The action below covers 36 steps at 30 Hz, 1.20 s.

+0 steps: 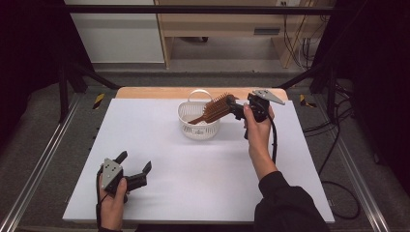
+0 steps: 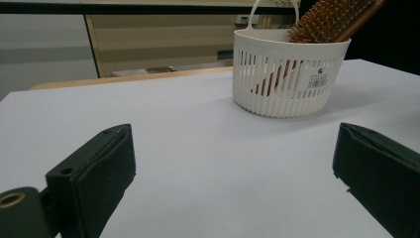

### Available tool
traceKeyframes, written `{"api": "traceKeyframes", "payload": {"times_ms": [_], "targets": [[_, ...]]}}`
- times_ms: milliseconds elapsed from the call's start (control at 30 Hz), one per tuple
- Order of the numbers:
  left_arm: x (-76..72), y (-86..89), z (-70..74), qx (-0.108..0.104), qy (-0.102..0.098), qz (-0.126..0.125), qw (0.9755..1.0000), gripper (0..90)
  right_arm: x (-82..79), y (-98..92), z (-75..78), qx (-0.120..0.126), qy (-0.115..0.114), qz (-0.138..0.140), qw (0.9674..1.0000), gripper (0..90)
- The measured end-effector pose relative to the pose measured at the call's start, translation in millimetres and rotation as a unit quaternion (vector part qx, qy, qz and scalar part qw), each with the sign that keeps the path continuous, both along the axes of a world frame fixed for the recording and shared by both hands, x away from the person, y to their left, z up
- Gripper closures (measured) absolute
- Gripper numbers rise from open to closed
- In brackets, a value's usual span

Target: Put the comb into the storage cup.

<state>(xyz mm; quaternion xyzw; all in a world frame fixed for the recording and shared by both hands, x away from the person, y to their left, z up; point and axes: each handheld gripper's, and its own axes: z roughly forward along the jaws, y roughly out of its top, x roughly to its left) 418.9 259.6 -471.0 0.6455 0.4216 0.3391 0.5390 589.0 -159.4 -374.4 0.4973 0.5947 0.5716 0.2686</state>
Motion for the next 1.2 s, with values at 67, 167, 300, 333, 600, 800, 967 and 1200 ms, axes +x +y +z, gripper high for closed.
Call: {"api": "traceKeyframes", "payload": {"times_ms": [67,167,300,333,600,800,967,1200], "targets": [[0.3,1.0,0.4,-0.001,-0.001,-0.001,1.0,3.0,-1.9,-0.8,2.5,-0.013,-0.006,0.002,0.9999,7.0],[0.6,2.2,0.1,0.001,-0.001,-0.001,1.0,3.0,-7.3,-2.8,6.8,-0.033,-0.02,0.002,0.9993,6.1],[1.1,3.4,-0.2,0.001,-0.001,0.001,1.0,3.0,-16.0,-6.7,14.7,-0.051,-0.039,-0.002,0.998,5.0],[1.0,3.7,-0.1,-0.001,-0.001,0.002,1.0,3.0,-17.6,-7.4,16.6,-0.056,-0.046,-0.002,0.9974,4.8],[-0.3,10.5,1.5,-0.005,-0.006,0.011,0.9999,2.9,-31.1,-13.6,27.6,-0.055,-0.082,0.009,0.9951,4.0],[-1.2,16.7,3.7,-0.01,-0.015,0.012,0.9998,1.8,-39.7,-20.5,33.9,-0.046,-0.095,0.014,0.9943,2.4],[-3.0,19.3,5.7,-0.008,-0.017,0.011,0.9998,1.5,-44.6,-28.5,38.0,-0.044,-0.103,0.007,0.9937,2.6],[-8.6,21.6,6.8,0.002,-0.017,0.009,0.9998,1.4,-55.5,-41.9,43.6,-0.041,-0.114,0.006,0.9926,2.4]]}}
